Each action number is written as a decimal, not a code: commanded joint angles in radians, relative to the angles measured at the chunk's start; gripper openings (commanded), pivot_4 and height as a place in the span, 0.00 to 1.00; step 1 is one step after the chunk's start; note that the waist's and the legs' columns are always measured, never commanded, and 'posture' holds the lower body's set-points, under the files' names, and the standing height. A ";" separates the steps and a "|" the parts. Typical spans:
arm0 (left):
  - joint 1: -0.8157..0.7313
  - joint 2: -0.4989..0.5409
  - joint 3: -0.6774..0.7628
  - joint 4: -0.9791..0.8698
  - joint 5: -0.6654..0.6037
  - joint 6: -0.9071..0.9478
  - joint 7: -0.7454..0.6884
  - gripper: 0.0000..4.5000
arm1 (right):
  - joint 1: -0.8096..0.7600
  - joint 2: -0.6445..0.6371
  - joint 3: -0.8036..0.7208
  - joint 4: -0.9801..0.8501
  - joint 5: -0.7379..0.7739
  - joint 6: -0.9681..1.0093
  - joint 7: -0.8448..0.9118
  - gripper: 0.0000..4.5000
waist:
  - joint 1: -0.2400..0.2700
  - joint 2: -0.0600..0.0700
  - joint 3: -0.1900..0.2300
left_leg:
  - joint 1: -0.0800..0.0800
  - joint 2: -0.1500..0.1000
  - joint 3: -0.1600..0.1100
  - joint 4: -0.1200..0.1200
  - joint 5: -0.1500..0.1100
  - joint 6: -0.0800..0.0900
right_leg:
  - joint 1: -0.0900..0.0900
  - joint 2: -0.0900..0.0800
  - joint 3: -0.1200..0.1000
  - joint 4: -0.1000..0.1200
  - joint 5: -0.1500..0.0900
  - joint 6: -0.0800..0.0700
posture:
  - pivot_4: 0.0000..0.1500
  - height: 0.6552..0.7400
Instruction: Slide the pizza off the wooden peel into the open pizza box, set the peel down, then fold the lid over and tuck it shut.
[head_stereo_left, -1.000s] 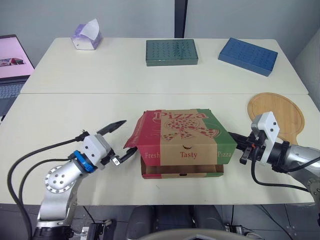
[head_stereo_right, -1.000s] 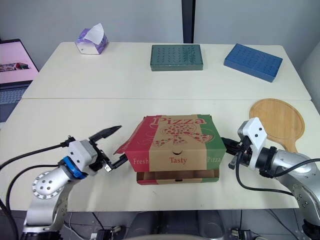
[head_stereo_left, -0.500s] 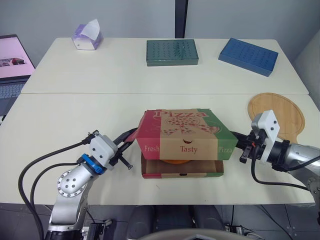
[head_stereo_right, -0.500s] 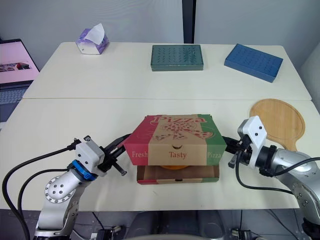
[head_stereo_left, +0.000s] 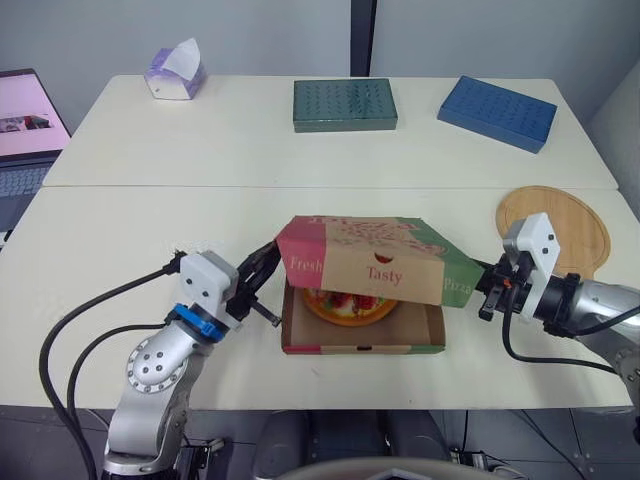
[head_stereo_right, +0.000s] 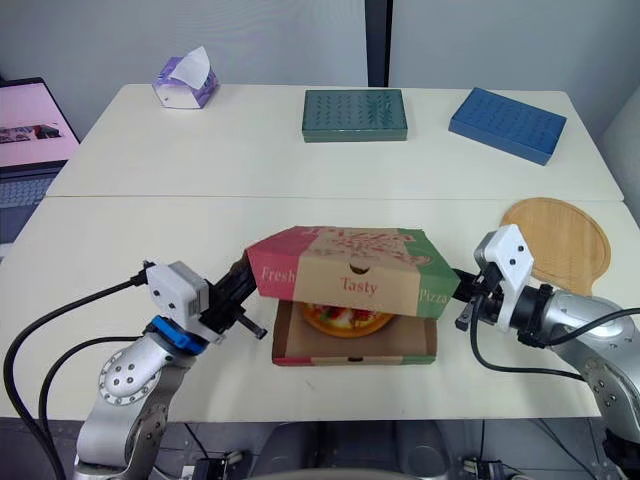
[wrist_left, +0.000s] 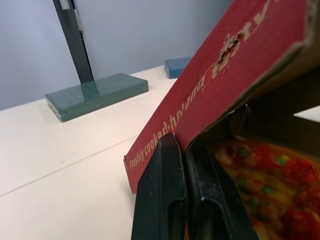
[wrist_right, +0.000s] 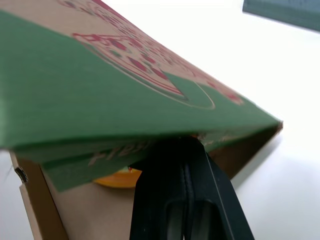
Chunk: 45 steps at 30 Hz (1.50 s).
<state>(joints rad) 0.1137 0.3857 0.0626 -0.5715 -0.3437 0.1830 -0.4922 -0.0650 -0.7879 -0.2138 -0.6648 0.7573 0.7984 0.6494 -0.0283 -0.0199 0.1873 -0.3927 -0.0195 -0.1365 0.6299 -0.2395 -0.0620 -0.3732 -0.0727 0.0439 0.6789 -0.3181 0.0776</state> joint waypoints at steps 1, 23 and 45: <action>-0.031 -0.006 -0.010 -0.077 -0.045 0.069 0.028 0.01 | -0.027 -0.001 -0.019 -0.012 0.031 0.007 -0.006 0.00 | 0.000 0.000 0.000 | 0.000 0.000 0.000 0.000 0.000 0.000 | 0.000 0.000 0.000 0.000 0.000 0.000 | 1.00 1.00; -0.211 -0.024 -0.023 -0.122 -0.141 0.341 0.132 0.01 | -0.176 -0.020 -0.026 0.076 0.085 0.058 -0.003 0.00 | 0.002 0.000 0.000 | -0.001 -0.001 0.000 0.000 0.000 0.000 | 0.000 0.000 0.000 0.000 0.000 0.000 | 1.00 1.00; -0.377 0.006 0.037 -0.146 -0.252 0.635 0.202 0.01 | -0.224 -0.045 -0.009 0.125 0.068 0.056 0.049 0.00 | 0.003 0.000 0.000 | -0.001 -0.001 0.000 0.000 0.000 0.000 | 0.000 0.000 0.000 -0.001 0.000 0.000 | 1.00 1.00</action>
<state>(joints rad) -0.2416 0.4023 0.0895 -0.6713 -0.5549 0.8199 -0.2926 -0.2711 -0.8189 -0.2125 -0.5349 0.8157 0.8615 0.6826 -0.0256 -0.0203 0.1875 -0.3939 -0.0204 -0.1369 0.6301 -0.2394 -0.0620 -0.3736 -0.0730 0.0441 0.6780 -0.3181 0.0776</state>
